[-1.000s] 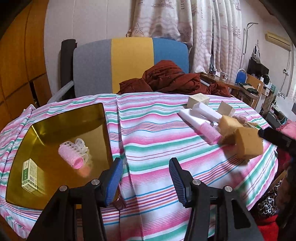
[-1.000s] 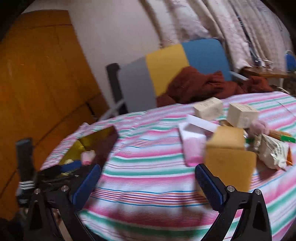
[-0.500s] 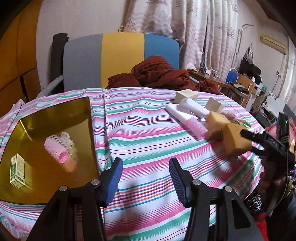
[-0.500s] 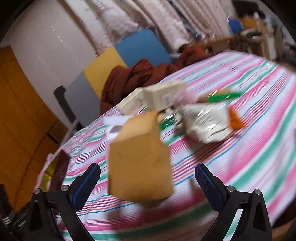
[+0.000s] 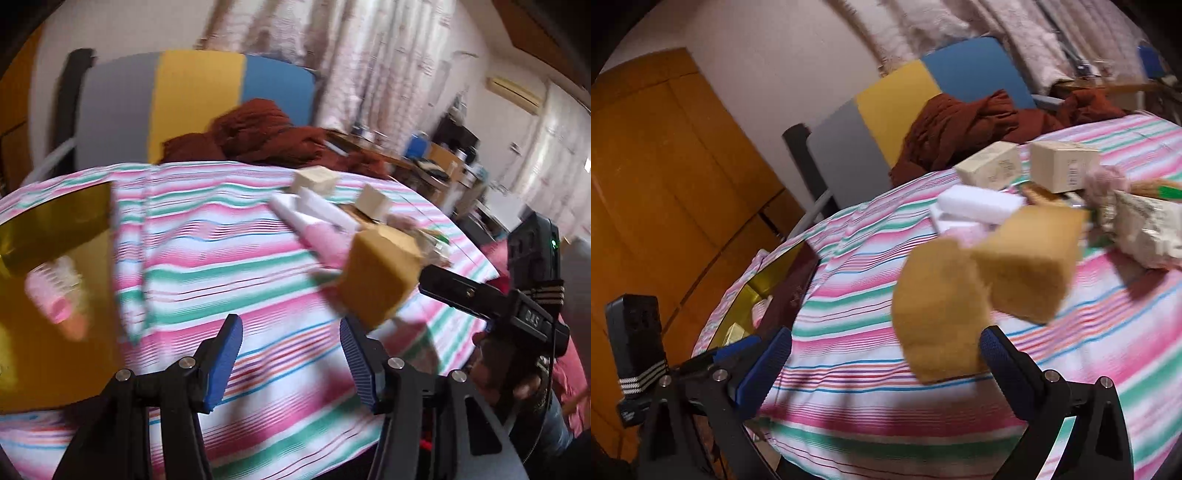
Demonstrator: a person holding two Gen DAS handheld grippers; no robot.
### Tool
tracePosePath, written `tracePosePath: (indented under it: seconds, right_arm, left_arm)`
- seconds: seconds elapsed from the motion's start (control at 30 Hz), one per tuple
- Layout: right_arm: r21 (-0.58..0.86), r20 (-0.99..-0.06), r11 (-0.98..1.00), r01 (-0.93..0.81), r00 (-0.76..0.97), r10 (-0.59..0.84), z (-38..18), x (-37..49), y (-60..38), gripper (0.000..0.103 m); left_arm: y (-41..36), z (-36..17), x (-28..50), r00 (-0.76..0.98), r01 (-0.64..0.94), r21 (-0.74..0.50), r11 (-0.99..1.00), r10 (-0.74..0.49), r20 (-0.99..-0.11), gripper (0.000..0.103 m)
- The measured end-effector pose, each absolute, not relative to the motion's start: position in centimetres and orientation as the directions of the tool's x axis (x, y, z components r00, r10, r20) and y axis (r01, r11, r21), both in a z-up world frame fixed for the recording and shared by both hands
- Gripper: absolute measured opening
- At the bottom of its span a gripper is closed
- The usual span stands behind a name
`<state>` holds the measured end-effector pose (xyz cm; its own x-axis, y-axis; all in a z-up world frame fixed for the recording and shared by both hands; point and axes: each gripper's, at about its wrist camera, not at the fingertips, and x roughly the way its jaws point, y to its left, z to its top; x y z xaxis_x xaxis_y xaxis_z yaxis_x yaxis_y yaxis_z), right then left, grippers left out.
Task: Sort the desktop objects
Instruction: 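Grasp the large yellow sponge with the left tool while the right tool grasps a small sponge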
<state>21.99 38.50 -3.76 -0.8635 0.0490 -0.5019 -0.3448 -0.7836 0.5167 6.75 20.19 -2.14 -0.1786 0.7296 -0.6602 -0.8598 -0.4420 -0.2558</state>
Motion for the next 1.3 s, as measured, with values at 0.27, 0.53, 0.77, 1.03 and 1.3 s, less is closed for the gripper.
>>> tracePosePath:
  seconds: [0.27,0.53,0.77,1.03,1.3]
  right_arm:
    - [0.531,-0.518,-0.721,-0.446,-0.844,0.14,-4.6,25.4,41.5,0.103]
    - [0.611,-0.484,-0.668,-0.425,-0.868,0.109,-5.5,26.1,43.7,0.103]
    - [0.827,-0.31,-0.546,-0.137,-0.92,-0.239,-7.0,22.6,44.1,0.103]
    - [0.849,-0.254,-0.524,-0.064,-0.919,-0.3,-6.6,22.9,43.6,0.103]
    - [0.816,-0.332,-0.538,-0.212,-0.934,-0.135,-6.9,26.2,45.5,0.103]
  left_arm:
    - [26.0,-2.2,10.2,-0.082,-0.933,-0.215,-0.288,0.754,-0.652,0.056]
    - [28.3,-3.5,11.9,-0.046,-0.953,-0.191,-0.236,0.734,-0.678,0.057]
    - [27.1,-4.4,11.8,-0.089,-0.944,-0.175,-0.278,0.727,-0.681,0.057]
    - [27.4,-5.0,11.7,-0.137,-0.925,-0.171,-0.34,0.717,-0.683,0.057]
    - [29.0,-4.8,13.3,-0.213,-0.909,-0.129,-0.397,0.708,-0.674,0.057]
